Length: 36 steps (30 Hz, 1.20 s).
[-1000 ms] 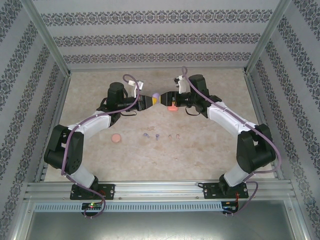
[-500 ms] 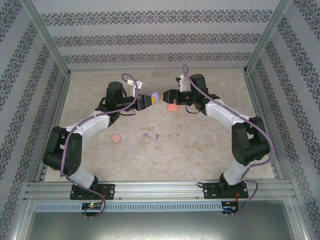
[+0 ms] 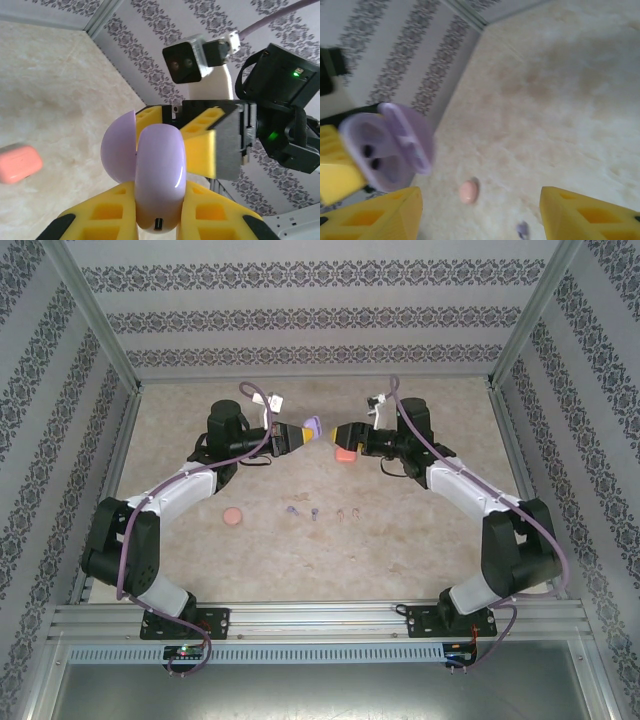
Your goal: Insert wireless bluetooth earbuds into charging case
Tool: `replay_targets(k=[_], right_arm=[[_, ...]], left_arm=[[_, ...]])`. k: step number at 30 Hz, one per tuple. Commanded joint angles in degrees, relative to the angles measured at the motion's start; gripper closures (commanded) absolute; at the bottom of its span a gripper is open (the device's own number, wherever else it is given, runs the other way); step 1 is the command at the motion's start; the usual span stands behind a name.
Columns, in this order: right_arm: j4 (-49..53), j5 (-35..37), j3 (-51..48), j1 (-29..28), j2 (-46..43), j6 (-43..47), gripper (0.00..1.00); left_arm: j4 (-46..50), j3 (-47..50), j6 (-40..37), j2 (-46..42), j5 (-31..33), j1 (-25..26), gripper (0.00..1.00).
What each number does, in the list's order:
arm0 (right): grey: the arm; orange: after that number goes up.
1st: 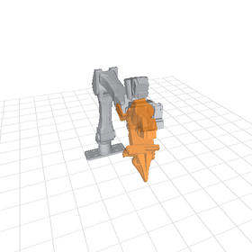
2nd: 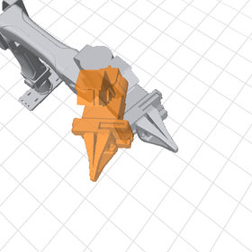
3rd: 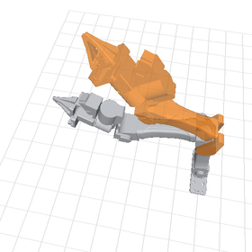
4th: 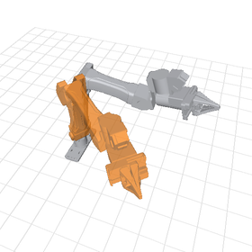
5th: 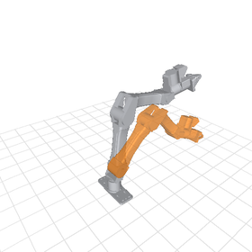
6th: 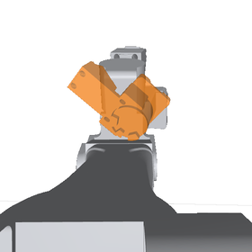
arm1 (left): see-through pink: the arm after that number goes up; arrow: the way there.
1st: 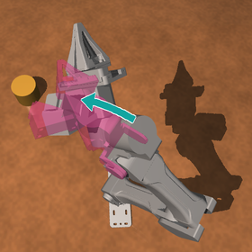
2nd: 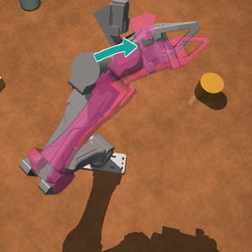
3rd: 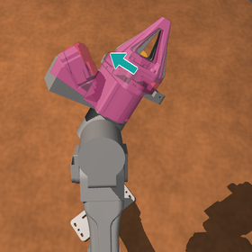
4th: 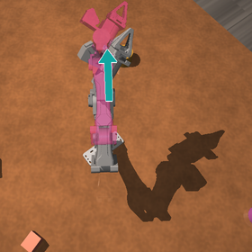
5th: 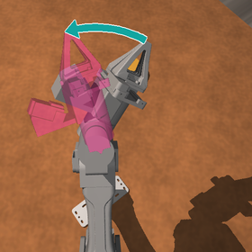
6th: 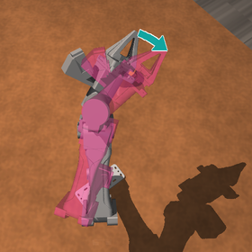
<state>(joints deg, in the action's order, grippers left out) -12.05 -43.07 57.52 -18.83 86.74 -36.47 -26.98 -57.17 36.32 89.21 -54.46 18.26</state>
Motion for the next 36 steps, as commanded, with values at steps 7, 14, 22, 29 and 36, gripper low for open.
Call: replay_targets(k=[7,14,22,29,36], right_arm=[[-8.7,-3.1,1.0,-1.6,-1.6,-4.0,0.46],[-8.8,-3.0,1.7,-1.6,-0.7,-4.2,0.54],[-9.0,-3.1,2.8,-1.7,0.7,-4.7,0.55],[-9.1,-3.2,3.6,-2.4,2.4,-4.8,0.58],[-9.3,-3.1,3.6,-2.8,3.4,-5.0,0.60]], left_arm=[[-11.1,-0.7,6.5,1.6,-5.4,0.0,1.00],[-11.5,-1.0,7.0,1.5,-5.7,0.0,1.00],[-11.6,-0.9,6.9,1.5,-5.8,0.0,1.00],[-11.8,-1.0,7.0,1.8,-5.7,0.0,1.00],[-11.9,-1.5,7.1,2.2,-5.7,0.2,1.00]])
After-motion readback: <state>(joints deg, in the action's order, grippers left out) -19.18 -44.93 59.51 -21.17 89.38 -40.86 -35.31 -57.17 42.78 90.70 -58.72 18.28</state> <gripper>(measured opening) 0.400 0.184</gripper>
